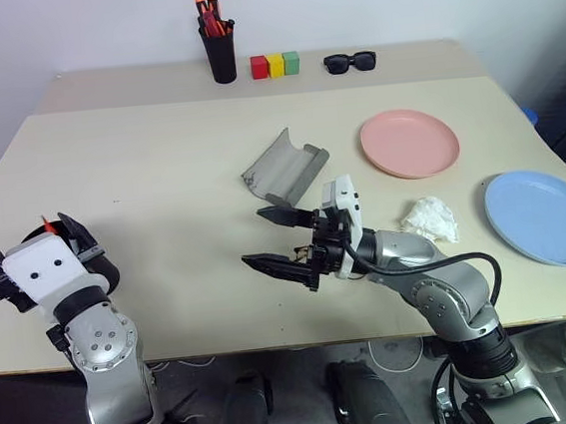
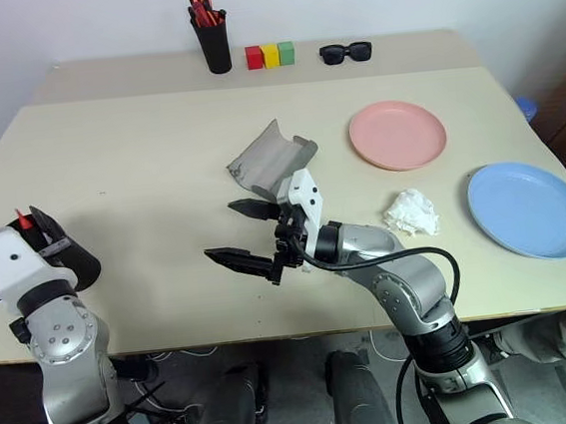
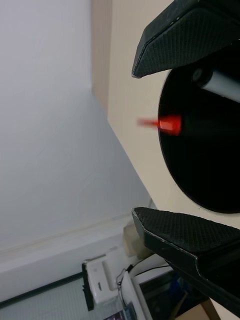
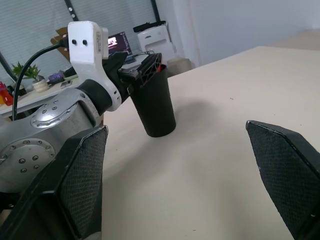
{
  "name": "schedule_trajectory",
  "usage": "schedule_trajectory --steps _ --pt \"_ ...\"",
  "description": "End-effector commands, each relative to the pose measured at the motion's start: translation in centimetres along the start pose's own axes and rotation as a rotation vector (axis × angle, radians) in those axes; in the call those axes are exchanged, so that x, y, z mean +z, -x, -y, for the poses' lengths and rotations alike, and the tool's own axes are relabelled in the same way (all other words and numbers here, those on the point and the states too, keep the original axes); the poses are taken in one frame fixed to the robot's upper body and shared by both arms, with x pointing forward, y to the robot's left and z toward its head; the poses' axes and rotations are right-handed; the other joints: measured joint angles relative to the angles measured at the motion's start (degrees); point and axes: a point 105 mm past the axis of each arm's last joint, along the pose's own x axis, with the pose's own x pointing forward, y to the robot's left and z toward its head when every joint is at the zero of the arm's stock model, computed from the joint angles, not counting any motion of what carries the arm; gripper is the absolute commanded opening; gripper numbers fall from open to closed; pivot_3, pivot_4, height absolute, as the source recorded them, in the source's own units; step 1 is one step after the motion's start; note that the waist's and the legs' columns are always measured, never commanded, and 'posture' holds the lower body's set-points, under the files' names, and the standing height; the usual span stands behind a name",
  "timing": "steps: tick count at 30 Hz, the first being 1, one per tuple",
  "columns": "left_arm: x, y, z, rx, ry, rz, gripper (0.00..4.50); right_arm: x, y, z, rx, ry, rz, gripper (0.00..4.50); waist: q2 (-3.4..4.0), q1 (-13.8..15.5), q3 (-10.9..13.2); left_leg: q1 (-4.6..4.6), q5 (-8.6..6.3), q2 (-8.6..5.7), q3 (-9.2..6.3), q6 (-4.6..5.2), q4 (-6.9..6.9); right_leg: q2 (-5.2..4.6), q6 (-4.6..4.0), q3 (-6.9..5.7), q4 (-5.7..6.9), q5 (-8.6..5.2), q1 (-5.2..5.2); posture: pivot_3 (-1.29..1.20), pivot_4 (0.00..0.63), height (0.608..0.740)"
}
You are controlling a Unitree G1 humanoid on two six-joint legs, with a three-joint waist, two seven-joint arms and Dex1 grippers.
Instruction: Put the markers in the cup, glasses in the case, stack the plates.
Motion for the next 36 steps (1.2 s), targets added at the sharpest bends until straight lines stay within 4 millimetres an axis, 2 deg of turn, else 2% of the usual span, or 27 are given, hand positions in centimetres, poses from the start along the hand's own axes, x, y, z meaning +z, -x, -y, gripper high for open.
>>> schedule_trajectory --steps 1,6,9,10,13,18,23,27,31,36 --pt "2.8 -0.7 -0.5 0.026 0.027 0.100 4.23 1.3 -0.2 -0.9 0.035 0.030 0.042 4.50 0.00 0.03 0.00 0.00 0.00 0.00 0.00 0.00 0.00 0.00 0.00 0.00 0.00 0.00 0.00 0.00 0.150 0.740" --pt "6.6 -1.8 1.3 -0.060 0.094 0.220 4.23 1.5 0.2 -0.3 -0.001 0.058 0.040 4.50 -0.02 0.04 0.01 -0.03 0.00 -0.01 -0.04 0.00 0.01 0.01 0.00 -0.04 0.00 0.00 -0.01 0.00 0.150 0.740" --pt "8.0 -1.3 8.5 -0.491 0.213 0.177 4.23 2.0 1.5 1.9 -0.117 0.107 0.016 4.50 -0.02 0.34 0.01 -0.03 0.00 -0.03 0.01 0.00 0.00 -0.02 0.01 -0.03 -0.02 0.01 0.00 0.00 0.150 0.740" --pt "7.5 -0.8 10.8 -0.620 0.238 0.100 4.38 2.1 2.1 2.8 -0.168 0.131 -0.006 4.50 -0.02 0.41 0.01 -0.05 0.00 -0.03 -0.03 0.00 0.03 -0.02 0.01 -0.06 -0.02 0.01 0.00 0.00 0.150 0.740" --pt "5.9 0.8 15.1 -0.890 0.212 -0.080 4.38 1.9 3.8 5.1 -0.297 0.208 -0.096 4.50 -0.02 -0.02 0.01 -0.05 0.00 -0.07 0.01 0.00 0.07 -0.05 0.01 -0.04 -0.12 0.01 0.06 0.00 0.150 0.740" --pt "4.6 3.9 20.2 -1.231 0.290 -0.357 4.38 1.5 7.6 7.5 -0.466 0.319 -0.239 4.50 -0.01 -0.28 0.04 -0.11 -0.01 -0.03 0.00 0.04 -0.11 0.02 0.14 -0.03 0.01 0.03 -0.18 0.00 0.150 0.740" --pt "4.4 5.5 24.0 -1.442 0.327 -0.506 4.38 2.1 11.3 7.8 -0.569 0.403 -0.329 4.50 0.00 -0.06 0.05 -0.13 -0.01 -0.04 0.02 0.04 -0.09 0.04 0.27 -0.01 0.04 0.10 -0.20 0.00 0.150 0.740" --pt "2.5 6.7 26.2 -1.546 0.191 -0.630 4.38 2.4 13.7 7.1 -0.622 0.427 -0.372 4.50 -0.01 0.00 0.06 -0.15 -0.01 -0.05 0.04 0.04 -0.06 0.02 0.26 0.00 0.00 0.08 -0.18 0.00 0.150 0.740" --pt "2.1 7.3 28.0 -1.601 0.187 -0.653 4.38 2.0 14.8 6.2 -0.656 0.414 -0.390 4.50 -0.01 -0.11 0.06 -0.15 -0.01 -0.06 0.04 0.04 -0.08 0.02 0.23 0.02 -0.01 0.05 -0.18 0.00 0.150 0.740" --pt "1.6 8.4 29.1 -1.682 0.158 -0.665 4.38 1.1 15.3 5.0 -0.666 0.387 -0.412 4.50 -0.01 0.09 0.06 -0.15 -0.01 -0.05 0.04 0.04 -0.07 0.00 0.13 0.02 -0.02 -0.02 -0.17 0.00 0.150 0.740"
